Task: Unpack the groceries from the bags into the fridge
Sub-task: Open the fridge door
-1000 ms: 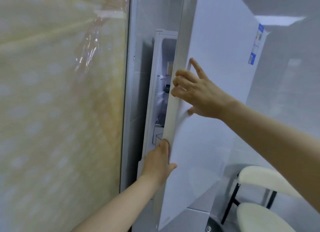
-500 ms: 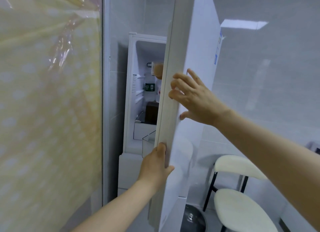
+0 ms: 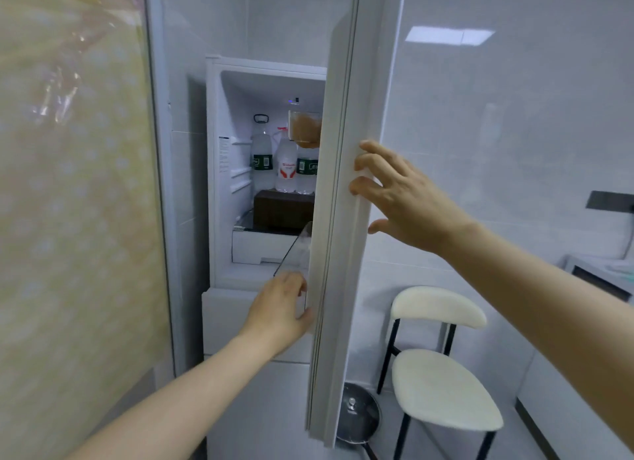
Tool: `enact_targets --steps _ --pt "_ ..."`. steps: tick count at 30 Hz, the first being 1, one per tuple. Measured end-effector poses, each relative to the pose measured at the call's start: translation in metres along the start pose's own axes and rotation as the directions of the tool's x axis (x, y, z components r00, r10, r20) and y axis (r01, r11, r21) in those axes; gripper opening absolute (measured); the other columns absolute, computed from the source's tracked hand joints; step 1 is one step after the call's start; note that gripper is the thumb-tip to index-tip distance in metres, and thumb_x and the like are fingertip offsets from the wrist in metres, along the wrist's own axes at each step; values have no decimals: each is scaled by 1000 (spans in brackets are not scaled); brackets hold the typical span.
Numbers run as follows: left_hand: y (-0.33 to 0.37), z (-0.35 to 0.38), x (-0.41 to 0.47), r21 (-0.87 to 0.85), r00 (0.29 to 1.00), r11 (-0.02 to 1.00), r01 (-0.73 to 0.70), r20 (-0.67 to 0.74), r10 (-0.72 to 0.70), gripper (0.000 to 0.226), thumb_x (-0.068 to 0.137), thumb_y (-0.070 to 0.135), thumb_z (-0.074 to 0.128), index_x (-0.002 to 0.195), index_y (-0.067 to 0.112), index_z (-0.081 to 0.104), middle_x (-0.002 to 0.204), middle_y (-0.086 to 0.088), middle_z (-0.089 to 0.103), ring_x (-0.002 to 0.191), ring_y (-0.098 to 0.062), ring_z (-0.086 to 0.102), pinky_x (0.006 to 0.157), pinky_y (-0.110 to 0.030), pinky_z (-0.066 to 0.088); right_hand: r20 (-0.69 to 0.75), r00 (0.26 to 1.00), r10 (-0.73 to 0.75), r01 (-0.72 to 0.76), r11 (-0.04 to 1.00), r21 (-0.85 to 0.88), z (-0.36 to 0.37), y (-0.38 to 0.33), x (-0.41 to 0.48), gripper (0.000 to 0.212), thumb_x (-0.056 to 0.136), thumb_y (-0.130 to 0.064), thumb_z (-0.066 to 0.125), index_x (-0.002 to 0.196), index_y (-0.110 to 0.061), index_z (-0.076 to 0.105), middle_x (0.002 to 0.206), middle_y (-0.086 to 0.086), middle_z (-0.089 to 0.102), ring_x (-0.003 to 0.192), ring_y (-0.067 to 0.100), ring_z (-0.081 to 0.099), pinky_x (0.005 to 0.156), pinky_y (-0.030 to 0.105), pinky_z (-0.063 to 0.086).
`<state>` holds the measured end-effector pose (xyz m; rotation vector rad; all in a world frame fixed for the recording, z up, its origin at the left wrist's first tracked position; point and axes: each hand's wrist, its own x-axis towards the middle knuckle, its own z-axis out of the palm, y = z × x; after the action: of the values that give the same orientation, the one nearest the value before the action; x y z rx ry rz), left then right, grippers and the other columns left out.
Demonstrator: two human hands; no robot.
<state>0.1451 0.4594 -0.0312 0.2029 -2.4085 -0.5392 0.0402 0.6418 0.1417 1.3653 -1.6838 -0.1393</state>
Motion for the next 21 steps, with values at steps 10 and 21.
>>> enact_targets --steps 10,21 --pt "3 29 42 102 952 985 -140 289 106 58 90 26 56 143 11 36 144 -6 39 134 -22 32 109 -23 24 128 963 235 -236 972 -9 -17 20 -75 70 64 -32 87 124 -11 57 136 12 46 144 30 25 103 42 43" --pt "27 82 81 -75 873 925 -373 309 377 58 69 60 51 97 12 65 97 -3 62 95 -21 56 76 -25 37 70 784 616 -610 787 -94 4 16 -117 84 72 -41 80 138 -7 41 148 15 32 136 33 38 94 44 50"
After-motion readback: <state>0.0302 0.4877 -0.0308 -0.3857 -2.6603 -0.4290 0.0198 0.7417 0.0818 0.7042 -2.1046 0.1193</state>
